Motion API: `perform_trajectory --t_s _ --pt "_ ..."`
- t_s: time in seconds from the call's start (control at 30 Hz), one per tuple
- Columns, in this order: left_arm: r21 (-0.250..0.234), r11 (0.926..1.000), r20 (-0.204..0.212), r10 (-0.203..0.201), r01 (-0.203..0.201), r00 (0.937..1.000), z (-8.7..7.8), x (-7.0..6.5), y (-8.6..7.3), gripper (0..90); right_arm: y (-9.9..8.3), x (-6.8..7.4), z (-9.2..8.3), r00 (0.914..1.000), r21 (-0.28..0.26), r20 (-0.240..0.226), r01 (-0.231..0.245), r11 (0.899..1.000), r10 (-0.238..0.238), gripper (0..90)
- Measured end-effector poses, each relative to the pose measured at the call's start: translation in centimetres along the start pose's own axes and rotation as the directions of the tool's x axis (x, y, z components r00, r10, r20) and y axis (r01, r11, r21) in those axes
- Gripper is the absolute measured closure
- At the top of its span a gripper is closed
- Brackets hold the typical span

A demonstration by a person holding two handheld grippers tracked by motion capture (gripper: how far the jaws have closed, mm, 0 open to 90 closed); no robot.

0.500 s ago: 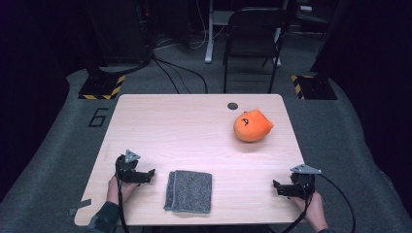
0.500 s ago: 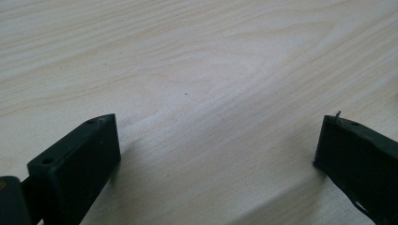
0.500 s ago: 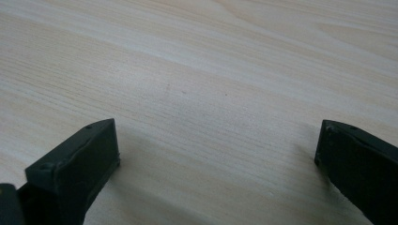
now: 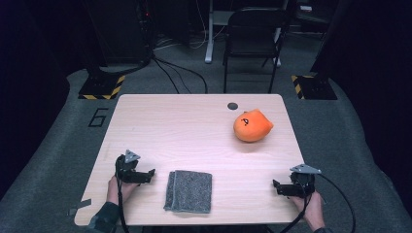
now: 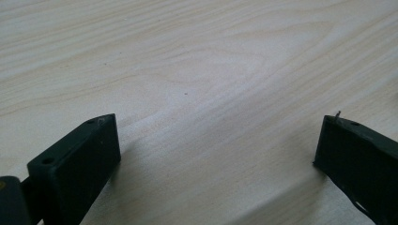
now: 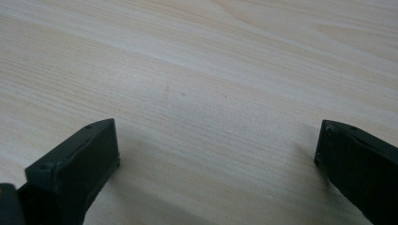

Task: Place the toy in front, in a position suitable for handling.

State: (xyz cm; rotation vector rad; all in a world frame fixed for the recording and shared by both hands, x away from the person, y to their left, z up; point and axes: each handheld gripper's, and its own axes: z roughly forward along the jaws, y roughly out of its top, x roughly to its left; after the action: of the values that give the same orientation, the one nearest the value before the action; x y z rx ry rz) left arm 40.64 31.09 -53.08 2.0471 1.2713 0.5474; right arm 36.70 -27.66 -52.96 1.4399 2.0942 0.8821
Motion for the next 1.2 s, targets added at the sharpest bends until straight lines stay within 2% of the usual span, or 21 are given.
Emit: perform_trajectory --t_s 0.13,0.23,0.33,0.37,0.43,0.6,0.73,0.87,0.93,0.97,1.0,1.1,1.2 --pt "0.0 1.0 0.0 0.0 0.0 1.0 0.0 0.0 0.0 0.3 0.1 0.1 -0.1 0.9998 0.026 0.002 -0.02 0.999 0.02 0.0" --pt "-0.002 1.0 0.0 0.001 -0.001 1.0 0.0 0.0 0.0 0.3 0.8 0.5 -0.5 0.9997 0.081 -0.002 -0.023 0.996 0.024 0.0" --pt "-0.003 1.0 0.0 0.001 -0.001 1.0 0.0 0.0 0.0 0.3 1.2 0.4 -0.7 0.9989 0.077 -0.028 -0.035 0.996 0.037 0.0" --pt "0.005 0.9999 0.003 0.011 -0.011 0.9999 -0.1 0.1 -0.1 0.3 1.3 0.6 -0.9 0.9983 0.085 -0.03 -0.047 0.995 0.05 0.0" --pt "0.0 1.0 0.003 0.007 -0.007 1.0 -0.2 0.0 -0.2 0.3 1.9 0.7 -1.2 0.9977 0.085 -0.028 -0.059 0.995 0.061 0.0" --pt "0.005 0.9998 0.008 0.017 -0.017 0.9998 -0.1 0.1 -0.1 0.3 3.5 0.8 -2.4 0.9924 0.066 -0.042 -0.112 0.991 0.115 0.0" --pt "0.006 0.9998 0.009 0.017 -0.017 0.9998 -0.1 0.1 -0.1 0.3 4.6 0.8 -2.9 0.9923 0.043 -0.024 -0.12 0.992 0.121 0.0" --pt "0.006 0.9998 0.009 0.017 -0.017 0.9998 -0.1 0.1 -0.1 0.3 6.0 0.8 -2.8 0.985 0.03 -0.037 -0.168 0.985 0.169 0.0" --pt "0.005 0.9998 0.009 0.017 -0.017 0.9998 -0.1 0.1 -0.1 0.3 6.7 1.2 -2.7 0.9852 0.026 -0.041 -0.165 0.986 0.166 0.0" --pt "0.006 0.9998 0.008 0.017 -0.017 0.9998 -0.1 0.1 -0.1 0.3 7.6 1.7 -2.5 0.987 0.018 -0.046 -0.153 0.988 0.154 0.0" --pt "0.006 0.9998 0.008 0.017 -0.017 0.9998 -0.1 0.1 -0.1 0.3 7.6 1.7 -2.5 0.987 0.018 -0.046 -0.153 0.988 0.154 0.0" --pt "0.002 0.9999 0.007 0.011 -0.011 0.9999 -0.1 0.1 -0.1 0.3 9.3 2.4 -1.8 0.9844 0.006 -0.073 -0.16 0.987 0.16 0.0" --pt "0.002 0.9999 0.007 0.011 -0.011 0.9999 -0.1 0.0 -0.1 0.3 10.0 2.7 -1.4 0.9846 0.004 -0.08 -0.156 0.988 0.156 0.0"
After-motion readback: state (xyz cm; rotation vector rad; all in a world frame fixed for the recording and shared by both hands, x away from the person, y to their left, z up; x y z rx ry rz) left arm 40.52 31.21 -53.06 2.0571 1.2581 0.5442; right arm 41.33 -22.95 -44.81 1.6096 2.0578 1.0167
